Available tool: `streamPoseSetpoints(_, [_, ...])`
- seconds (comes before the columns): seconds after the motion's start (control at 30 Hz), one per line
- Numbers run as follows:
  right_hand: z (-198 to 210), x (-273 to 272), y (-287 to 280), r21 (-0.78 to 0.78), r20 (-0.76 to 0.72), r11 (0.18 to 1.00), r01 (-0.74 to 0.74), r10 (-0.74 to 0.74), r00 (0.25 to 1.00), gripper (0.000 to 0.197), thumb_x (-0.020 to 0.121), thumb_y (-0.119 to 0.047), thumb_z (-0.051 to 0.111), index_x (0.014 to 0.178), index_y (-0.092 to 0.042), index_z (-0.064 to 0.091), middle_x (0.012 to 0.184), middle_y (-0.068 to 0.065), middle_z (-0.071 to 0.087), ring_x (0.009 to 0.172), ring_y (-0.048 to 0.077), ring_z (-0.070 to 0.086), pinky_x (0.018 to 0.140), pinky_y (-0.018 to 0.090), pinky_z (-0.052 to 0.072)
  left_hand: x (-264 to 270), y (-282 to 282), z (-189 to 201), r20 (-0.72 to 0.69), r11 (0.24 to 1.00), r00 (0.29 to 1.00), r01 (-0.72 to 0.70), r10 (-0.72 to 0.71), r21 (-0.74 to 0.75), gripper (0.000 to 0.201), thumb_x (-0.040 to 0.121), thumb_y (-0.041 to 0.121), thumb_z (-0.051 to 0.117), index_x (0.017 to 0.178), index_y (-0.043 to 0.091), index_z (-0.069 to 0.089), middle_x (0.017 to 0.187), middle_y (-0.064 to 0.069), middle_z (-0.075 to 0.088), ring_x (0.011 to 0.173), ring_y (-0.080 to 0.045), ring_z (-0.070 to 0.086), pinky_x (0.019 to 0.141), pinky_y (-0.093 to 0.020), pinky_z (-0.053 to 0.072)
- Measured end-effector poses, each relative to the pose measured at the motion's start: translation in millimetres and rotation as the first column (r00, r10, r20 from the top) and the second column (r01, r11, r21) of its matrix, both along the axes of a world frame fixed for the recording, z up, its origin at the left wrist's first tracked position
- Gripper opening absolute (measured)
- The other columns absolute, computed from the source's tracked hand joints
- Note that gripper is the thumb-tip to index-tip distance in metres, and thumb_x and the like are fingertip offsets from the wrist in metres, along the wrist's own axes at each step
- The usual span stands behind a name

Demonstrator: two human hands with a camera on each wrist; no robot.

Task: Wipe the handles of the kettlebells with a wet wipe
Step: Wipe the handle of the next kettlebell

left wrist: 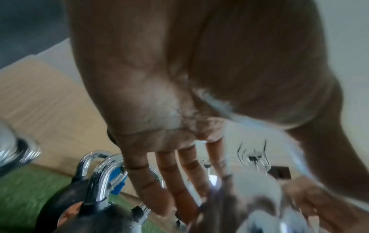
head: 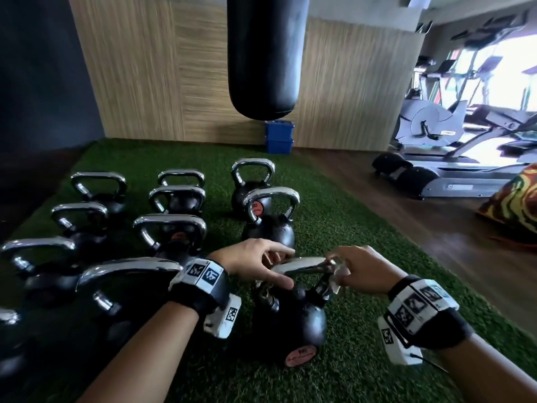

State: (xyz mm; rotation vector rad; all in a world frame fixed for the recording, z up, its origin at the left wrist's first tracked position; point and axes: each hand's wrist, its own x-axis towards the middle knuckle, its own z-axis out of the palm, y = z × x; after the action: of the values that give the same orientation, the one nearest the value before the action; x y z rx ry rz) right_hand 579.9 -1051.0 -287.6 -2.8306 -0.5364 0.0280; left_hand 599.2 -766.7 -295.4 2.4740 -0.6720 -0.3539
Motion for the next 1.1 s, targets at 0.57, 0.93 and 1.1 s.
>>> streamPoseSetpoints(0.57, [29, 201, 20, 0.367, 0.154, 0.92, -0.138, 0.086, 0.984, 0.036, 0.079, -0.03, 0.075, 0.111, -0.038, 0.064, 0.08, -0.01, 0.069, 0.071, -0.005, 0.06, 0.062, 0.01, 0.044, 178, 18, -53, -0.135, 0.727, 0.723, -0.631, 0.677, 0.27, 0.111, 0.069, 0.077, 0.074, 0.153, 0.013, 0.04, 0.156, -0.007, 0.048, 0.14, -0.025, 0.05, 0.109, -0.031, 0.044])
streamPoseSetpoints(0.93, [47, 288, 61, 0.364, 0.148, 0.896, -0.253, 0.212, 0.966, 0.013, 0.087, -0.032, 0.07, 0.096, -0.023, 0.07, 0.088, -0.011, 0.066, 0.08, 0.004, 0.059, 0.069, 0.009, 0.043, 227, -2, -113, -0.356, 0.513, 0.578, -0.816, 0.734, -0.268, 0.07, 0.056, 0.074, 0.086, 0.119, 0.054, 0.062, 0.107, 0.033, 0.065, 0.111, -0.001, 0.063, 0.1, -0.019, 0.042])
streamPoseSetpoints(1.1, [51, 306, 83, 0.261, 0.134, 0.858, -0.442, 0.421, 0.897, 0.015, 0.092, -0.028, 0.066, 0.099, -0.021, 0.077, 0.088, -0.007, 0.048, 0.078, 0.005, 0.049, 0.072, 0.016, 0.037, 225, -4, -121, -0.361, 0.442, 0.523, -0.85, 0.772, -0.286, 0.068, 0.057, 0.077, 0.083, 0.119, 0.056, 0.065, 0.105, 0.032, 0.069, 0.102, 0.011, 0.06, 0.093, -0.017, 0.043])
